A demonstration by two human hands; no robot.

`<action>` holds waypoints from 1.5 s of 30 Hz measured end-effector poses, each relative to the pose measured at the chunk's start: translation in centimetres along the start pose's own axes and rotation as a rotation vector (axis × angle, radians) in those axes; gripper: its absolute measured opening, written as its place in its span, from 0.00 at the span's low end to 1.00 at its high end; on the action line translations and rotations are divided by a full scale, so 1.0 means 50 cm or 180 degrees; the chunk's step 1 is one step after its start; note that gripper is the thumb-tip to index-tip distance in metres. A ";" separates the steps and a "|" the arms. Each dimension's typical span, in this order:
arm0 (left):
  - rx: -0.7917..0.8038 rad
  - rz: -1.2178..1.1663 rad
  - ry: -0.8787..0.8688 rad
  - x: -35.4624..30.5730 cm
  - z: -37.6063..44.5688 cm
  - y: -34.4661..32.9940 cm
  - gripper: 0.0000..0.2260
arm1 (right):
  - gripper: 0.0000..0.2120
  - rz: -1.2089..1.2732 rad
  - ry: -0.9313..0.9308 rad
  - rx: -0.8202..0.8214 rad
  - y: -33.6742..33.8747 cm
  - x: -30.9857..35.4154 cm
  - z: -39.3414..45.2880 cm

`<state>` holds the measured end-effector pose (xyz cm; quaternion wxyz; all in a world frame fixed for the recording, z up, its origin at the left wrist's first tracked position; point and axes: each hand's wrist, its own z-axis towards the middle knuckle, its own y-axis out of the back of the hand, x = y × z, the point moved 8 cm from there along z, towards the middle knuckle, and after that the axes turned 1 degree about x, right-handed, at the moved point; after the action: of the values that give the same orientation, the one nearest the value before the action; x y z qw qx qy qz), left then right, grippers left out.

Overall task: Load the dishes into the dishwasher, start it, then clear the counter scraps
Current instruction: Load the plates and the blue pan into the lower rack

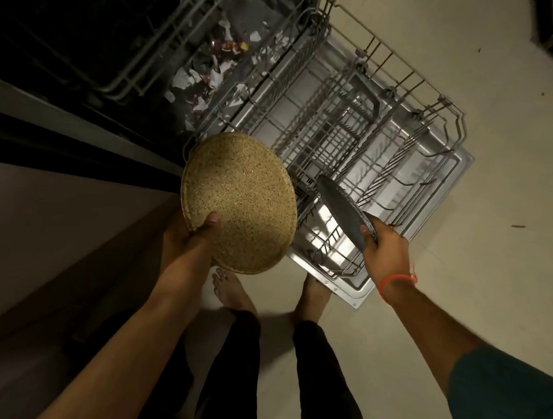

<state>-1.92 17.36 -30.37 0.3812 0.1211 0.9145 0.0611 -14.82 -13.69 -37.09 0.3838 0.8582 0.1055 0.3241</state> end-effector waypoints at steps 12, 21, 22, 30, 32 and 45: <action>-0.0145 -0.0114 0.0132 0.016 0.027 0.025 0.20 | 0.24 -0.0081 0.0351 -0.0128 -0.039 0.033 -0.043; -0.0106 -0.0131 0.0094 0.017 0.028 0.044 0.18 | 0.29 -0.0377 0.0263 -0.0035 -0.072 0.016 -0.062; -0.0098 -0.0146 0.0105 0.019 0.027 0.044 0.18 | 0.30 -0.0411 0.0289 -0.0044 -0.072 0.016 -0.061; -0.0112 -0.0161 0.0153 0.035 0.021 0.043 0.17 | 0.26 -0.0109 0.0083 -0.0231 -0.080 0.011 -0.057; -0.0125 -0.0191 0.0207 0.037 0.021 0.043 0.17 | 0.26 -0.0141 0.0089 -0.0182 -0.083 0.013 -0.058; -0.0064 -0.0246 0.0269 0.052 0.027 0.030 0.12 | 0.35 -0.0810 0.0197 0.0510 -0.168 0.045 -0.020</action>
<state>-2.46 19.54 -32.76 0.3455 0.0793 0.9331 0.0606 -13.16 -6.39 -41.63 0.3486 0.8554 0.2507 0.2897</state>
